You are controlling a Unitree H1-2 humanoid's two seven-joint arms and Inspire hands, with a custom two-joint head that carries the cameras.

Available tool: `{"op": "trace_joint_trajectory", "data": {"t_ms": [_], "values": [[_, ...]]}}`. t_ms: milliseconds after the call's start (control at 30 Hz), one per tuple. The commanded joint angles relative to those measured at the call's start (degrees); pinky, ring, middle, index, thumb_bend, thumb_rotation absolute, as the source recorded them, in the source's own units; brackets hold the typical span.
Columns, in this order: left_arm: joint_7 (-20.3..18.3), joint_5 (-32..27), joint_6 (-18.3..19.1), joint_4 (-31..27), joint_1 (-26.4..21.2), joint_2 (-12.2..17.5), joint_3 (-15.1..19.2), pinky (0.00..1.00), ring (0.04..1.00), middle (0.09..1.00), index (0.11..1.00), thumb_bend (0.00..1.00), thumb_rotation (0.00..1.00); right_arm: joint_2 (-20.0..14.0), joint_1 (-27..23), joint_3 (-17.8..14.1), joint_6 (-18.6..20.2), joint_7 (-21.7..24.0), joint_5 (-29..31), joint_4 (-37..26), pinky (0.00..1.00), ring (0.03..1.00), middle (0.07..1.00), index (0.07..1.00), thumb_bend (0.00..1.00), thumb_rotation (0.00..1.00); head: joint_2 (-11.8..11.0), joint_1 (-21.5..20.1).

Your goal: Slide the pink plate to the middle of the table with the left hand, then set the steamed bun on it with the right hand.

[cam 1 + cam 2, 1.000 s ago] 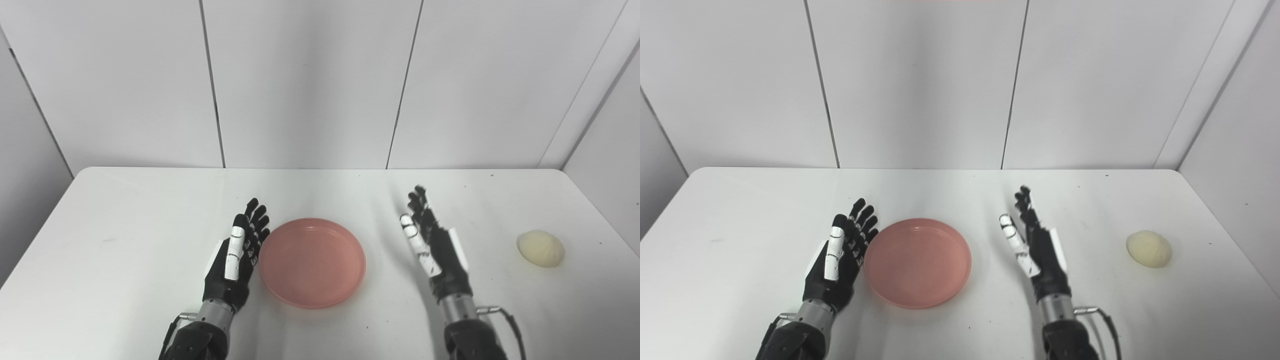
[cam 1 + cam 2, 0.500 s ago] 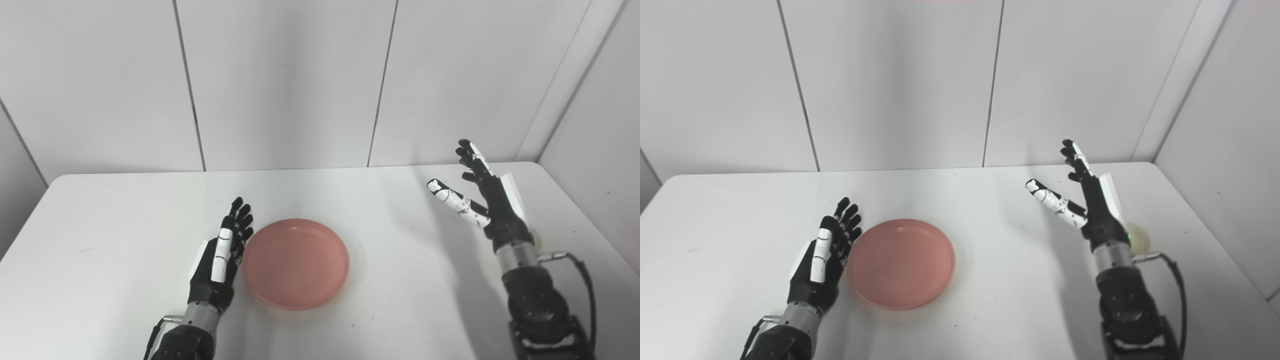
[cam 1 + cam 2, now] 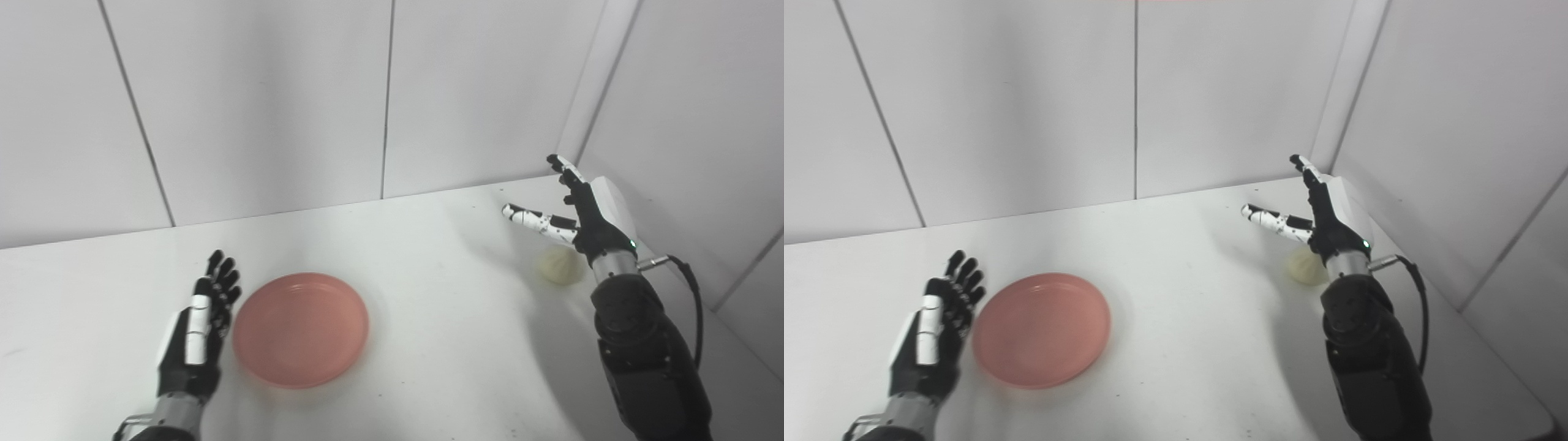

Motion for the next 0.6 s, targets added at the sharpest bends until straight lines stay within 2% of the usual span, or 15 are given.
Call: {"op": "trace_joint_trajectory", "data": {"t_ms": [0,33,100,133,200,233,267,400,433,567], "values": [[-1.4,-0.7,0.3,2.0,1.7,1.7,0.5,0.79,1.000,1.000,1.000,0.65,1.00,-0.2,-2.0,-1.5,-0.3,1.8,-5.5,-1.6,0.84,0.923,0.922,0.901,0.78,0.55,0.1,-0.5],[-1.6,-0.6,0.5,2.2,1.5,2.0,0.4,0.72,1.000,1.000,1.000,0.65,1.00,0.1,-2.2,-2.2,-0.3,3.0,-7.6,-1.6,0.86,0.932,0.920,0.899,0.79,0.53,-0.1,-0.9],[-1.4,-0.3,0.6,2.5,1.4,2.4,0.3,0.72,1.000,1.000,1.000,0.66,1.00,0.6,-2.4,-3.0,-0.3,4.9,-10.8,-1.4,0.89,0.946,0.921,0.898,0.79,0.52,-0.1,-0.9],[-1.3,-0.1,0.5,2.5,1.3,2.5,0.3,0.86,1.000,1.000,1.000,0.66,1.00,0.5,-2.4,-3.1,-0.3,5.6,-12.3,-1.1,0.90,0.949,0.920,0.897,0.80,0.50,0.0,-1.0],[-1.2,0.0,0.4,2.6,1.2,2.6,0.4,0.96,1.000,1.000,1.000,0.66,1.00,0.6,-2.5,-3.2,-0.3,6.5,-14.6,-0.7,0.92,0.946,0.915,0.895,0.80,0.49,-0.1,-1.2],[-1.3,-0.1,0.6,2.6,1.2,2.7,0.4,0.90,1.000,1.000,1.000,0.66,1.00,0.6,-2.6,-3.2,-0.3,7.1,-15.7,-0.3,0.94,0.943,0.913,0.892,0.82,0.48,-0.1,-1.3],[-1.5,-0.1,0.6,2.6,1.2,2.9,0.3,0.90,1.000,1.000,1.000,0.66,1.00,0.7,-2.6,-3.3,-0.3,7.6,-16.9,-0.1,0.96,0.943,0.912,0.892,0.83,0.47,-0.1,-1.4],[-0.9,0.6,0.7,2.2,1.4,3.0,0.3,0.99,1.000,1.000,1.000,0.66,1.00,0.8,-2.4,-2.7,-0.3,9.0,-21.5,1.5,1.00,0.942,0.911,0.885,0.85,0.45,0.1,-1.6],[-0.8,0.8,0.8,2.1,1.4,2.9,0.3,0.95,1.000,1.000,1.000,0.66,1.00,0.8,-2.4,-2.7,-0.3,9.1,-22.0,2.0,1.00,0.945,0.913,0.882,0.86,0.45,0.1,-1.6],[-1.0,0.6,0.7,2.2,1.3,3.0,0.5,0.93,1.000,1.000,1.000,0.66,1.00,1.6,-2.9,-3.4,-0.3,9.0,-23.3,4.5,1.00,0.946,0.917,0.879,0.87,0.43,0.2,-1.6]]}}
